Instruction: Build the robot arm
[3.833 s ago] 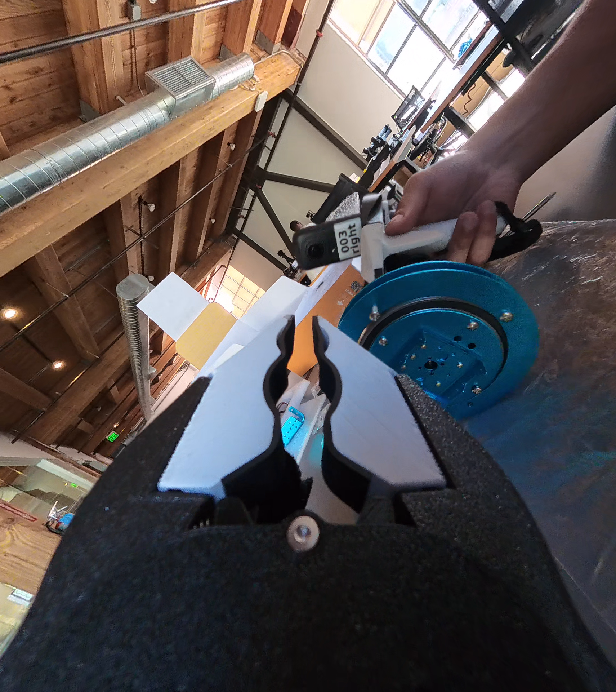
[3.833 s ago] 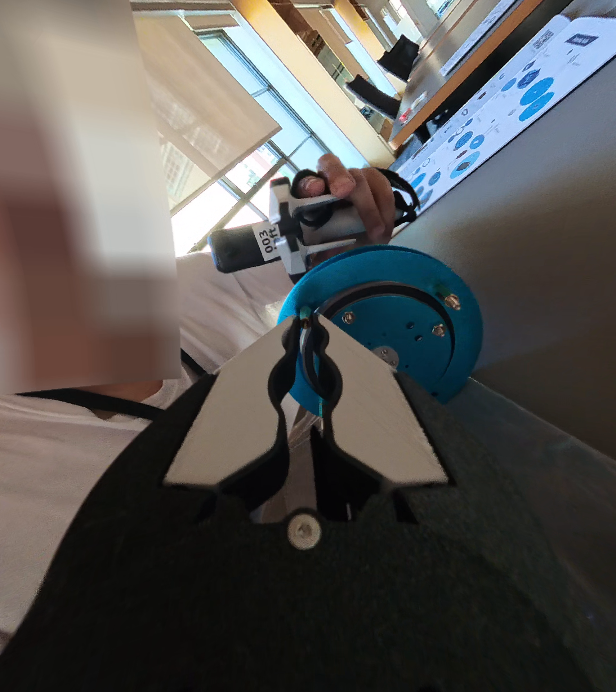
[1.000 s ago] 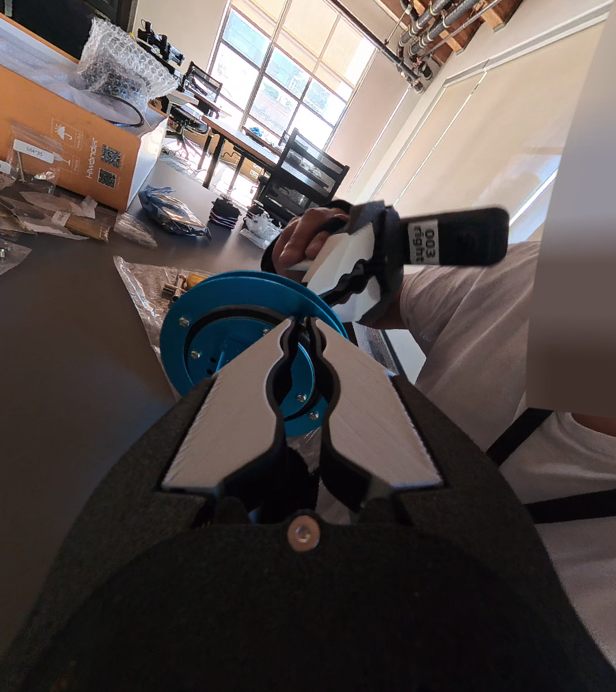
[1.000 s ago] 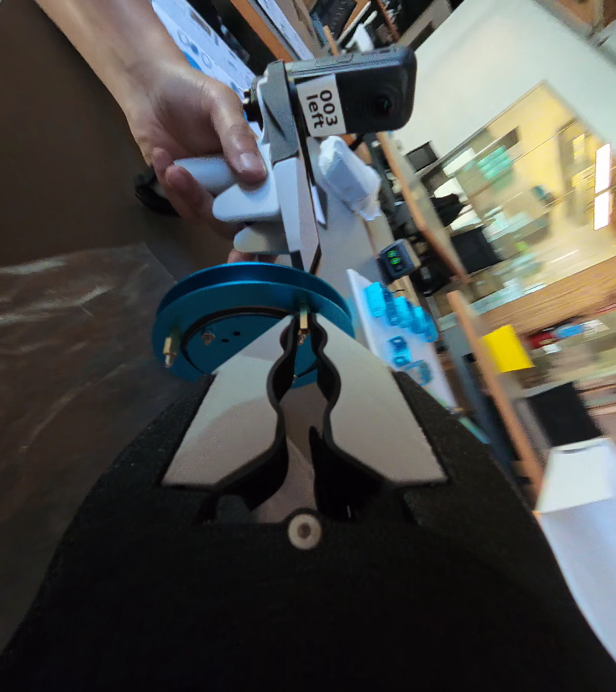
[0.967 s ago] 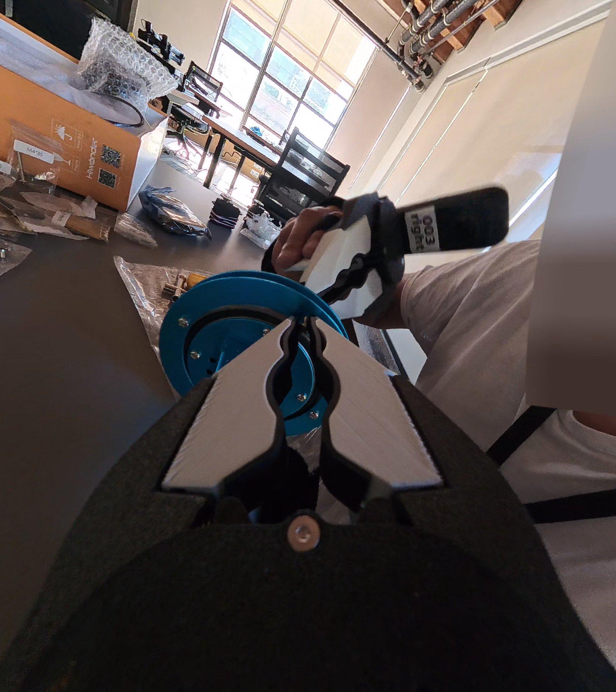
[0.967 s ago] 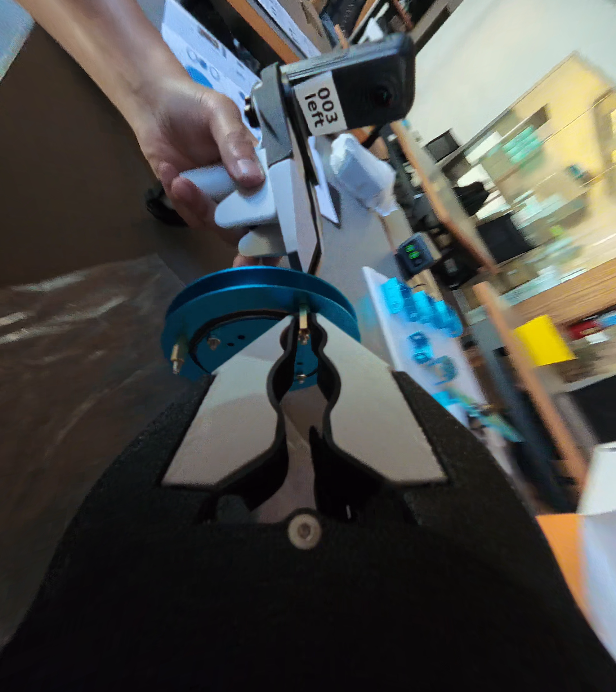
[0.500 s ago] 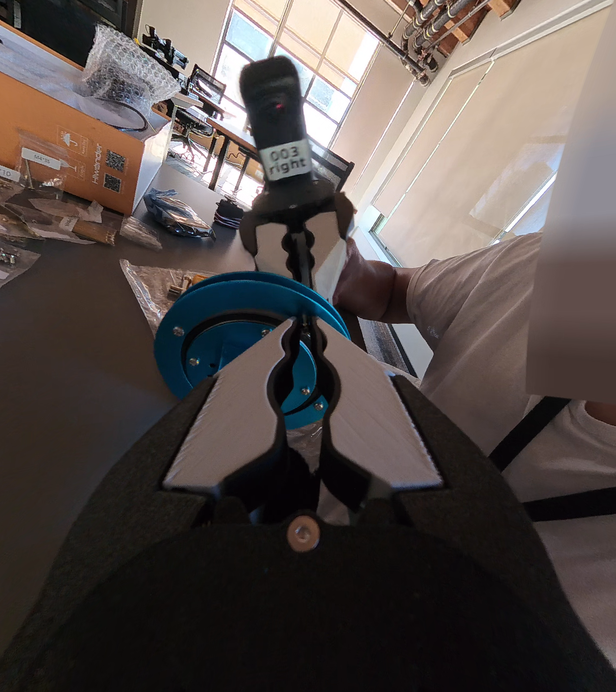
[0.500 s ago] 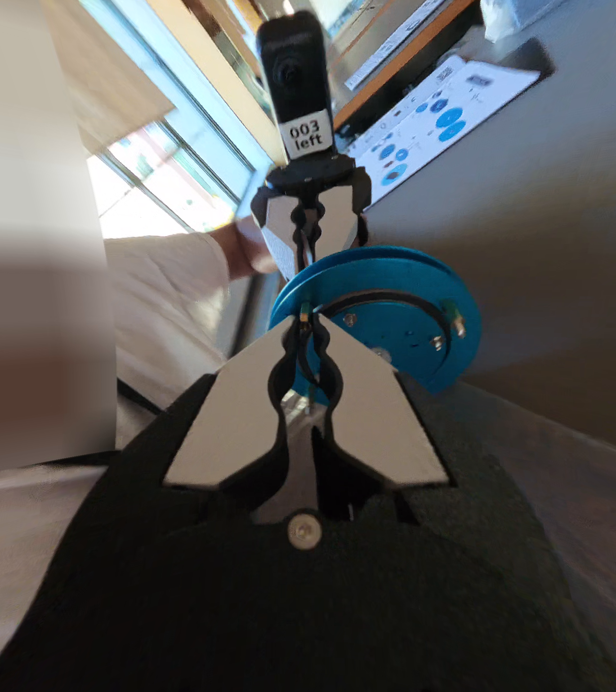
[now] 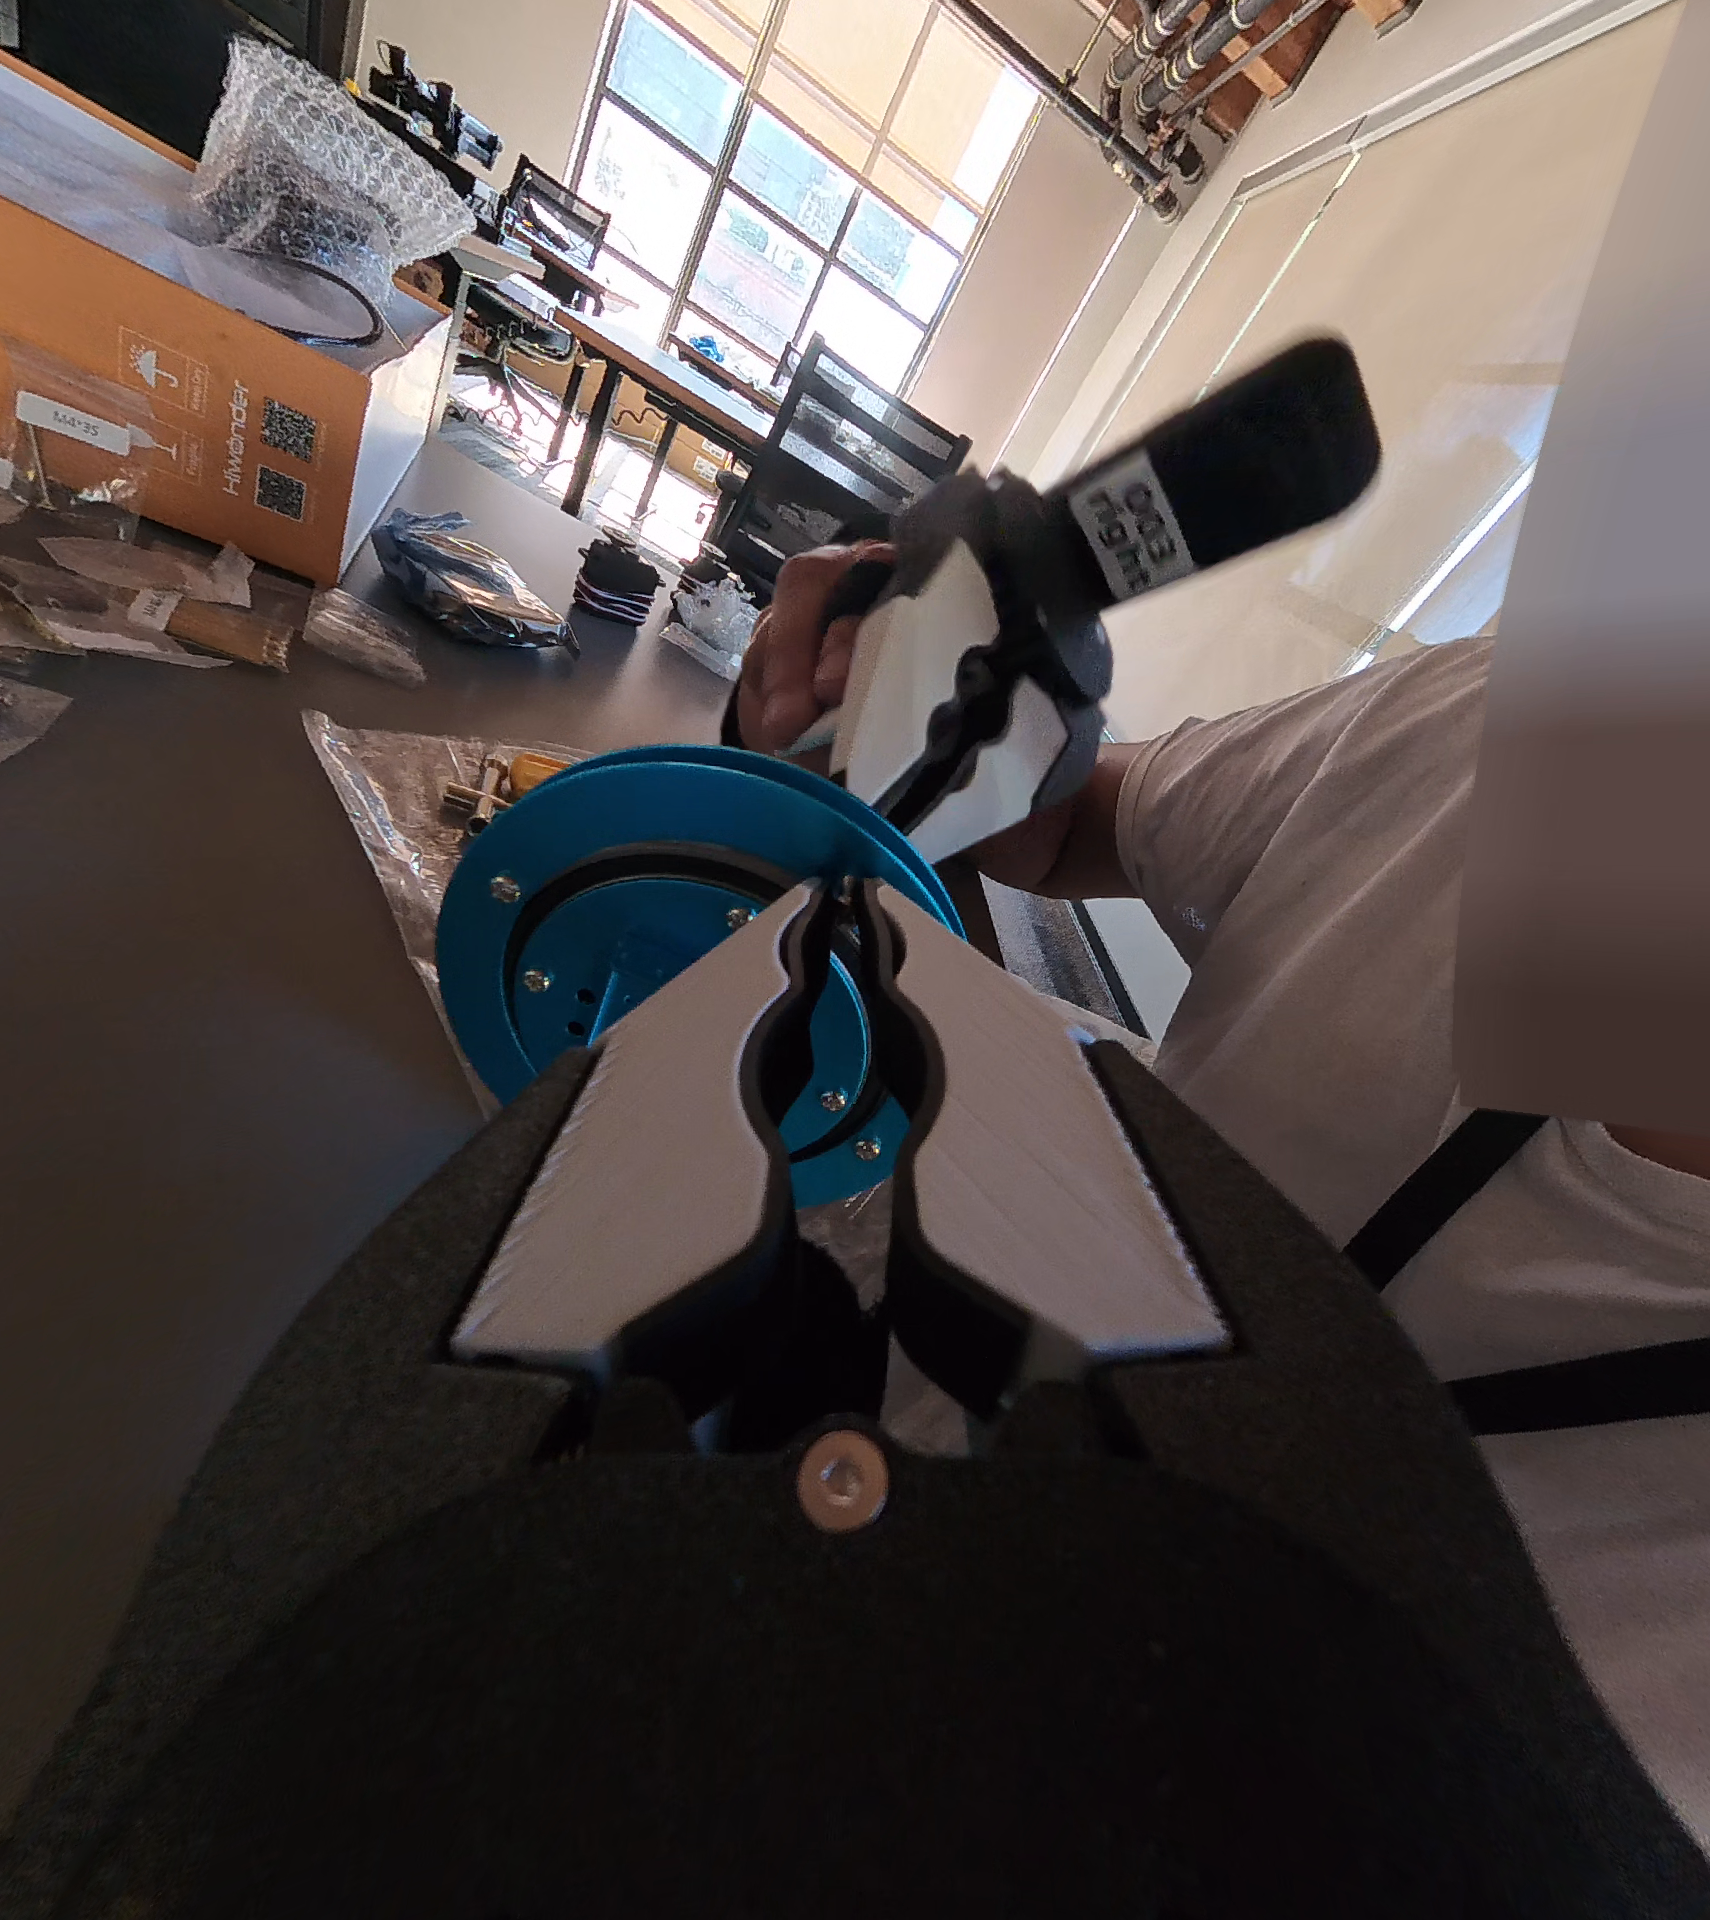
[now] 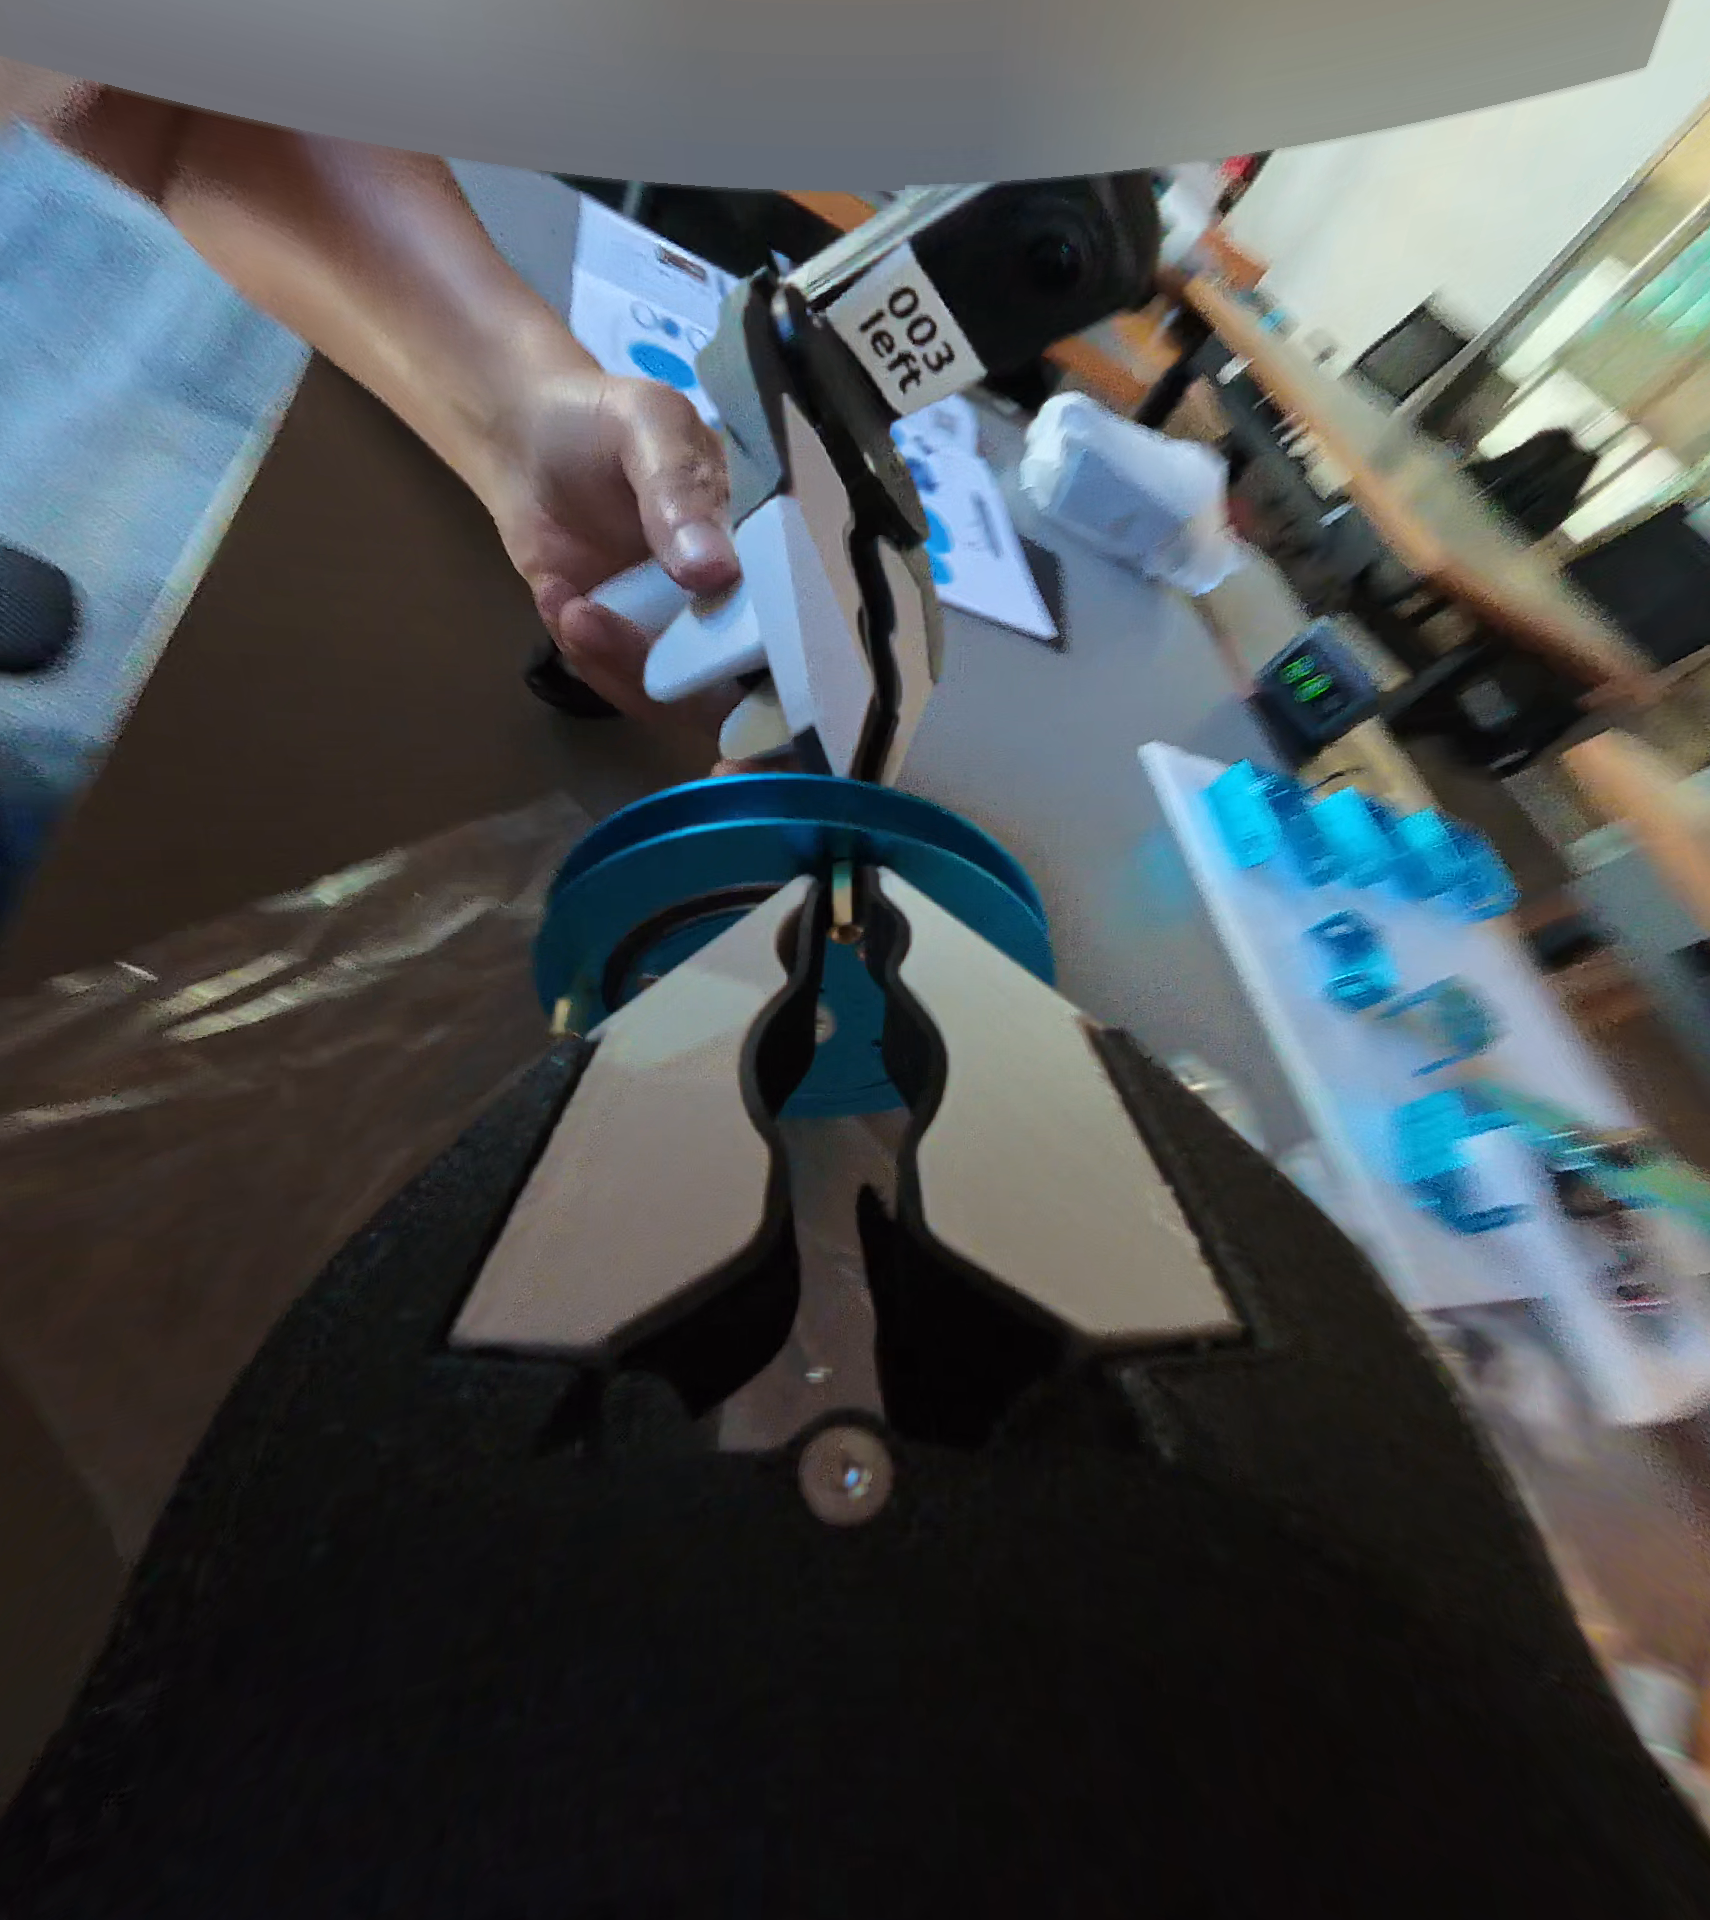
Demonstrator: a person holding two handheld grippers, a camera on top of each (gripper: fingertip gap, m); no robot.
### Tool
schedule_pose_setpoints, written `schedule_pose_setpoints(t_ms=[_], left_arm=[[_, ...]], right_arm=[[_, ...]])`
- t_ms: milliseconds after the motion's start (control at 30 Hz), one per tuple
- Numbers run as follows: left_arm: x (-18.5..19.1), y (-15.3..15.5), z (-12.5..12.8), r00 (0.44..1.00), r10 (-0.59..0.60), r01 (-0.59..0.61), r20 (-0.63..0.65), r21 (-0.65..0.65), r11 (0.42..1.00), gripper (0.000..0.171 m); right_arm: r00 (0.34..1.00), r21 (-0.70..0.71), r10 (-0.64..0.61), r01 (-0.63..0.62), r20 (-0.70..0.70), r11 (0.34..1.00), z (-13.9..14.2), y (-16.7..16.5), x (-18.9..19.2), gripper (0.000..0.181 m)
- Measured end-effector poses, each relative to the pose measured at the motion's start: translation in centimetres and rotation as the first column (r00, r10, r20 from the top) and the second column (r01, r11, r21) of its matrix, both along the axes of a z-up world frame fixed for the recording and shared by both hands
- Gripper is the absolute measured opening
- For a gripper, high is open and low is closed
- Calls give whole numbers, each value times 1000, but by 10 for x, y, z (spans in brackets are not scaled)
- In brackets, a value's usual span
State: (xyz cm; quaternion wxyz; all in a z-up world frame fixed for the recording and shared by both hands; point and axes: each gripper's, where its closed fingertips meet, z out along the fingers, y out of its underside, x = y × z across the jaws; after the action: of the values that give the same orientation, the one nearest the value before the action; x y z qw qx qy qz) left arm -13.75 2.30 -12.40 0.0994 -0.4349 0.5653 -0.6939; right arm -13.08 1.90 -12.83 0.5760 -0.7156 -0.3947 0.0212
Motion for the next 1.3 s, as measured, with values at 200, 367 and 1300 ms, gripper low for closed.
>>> schedule_pose_setpoints(t_ms=[200, 367, 1300], left_arm=[[1, 0, 0, 1000, 2, -2, 4, 4, 1000, 2], [1, 0, -1, 1000, 4, -4, 11, 22, 1000, 2], [12, 33, -4, 985, 171, -172, 30, 56, 983, 4]], right_arm=[[777, -455, -101, -253, -622, 854, -2, 1, 0, 4], [505, -519, -258, -486, -823, 704, -1, -1, -1, 4], [864, -236, -301, 219, -404, 947, 1, 35, 62, 46]])
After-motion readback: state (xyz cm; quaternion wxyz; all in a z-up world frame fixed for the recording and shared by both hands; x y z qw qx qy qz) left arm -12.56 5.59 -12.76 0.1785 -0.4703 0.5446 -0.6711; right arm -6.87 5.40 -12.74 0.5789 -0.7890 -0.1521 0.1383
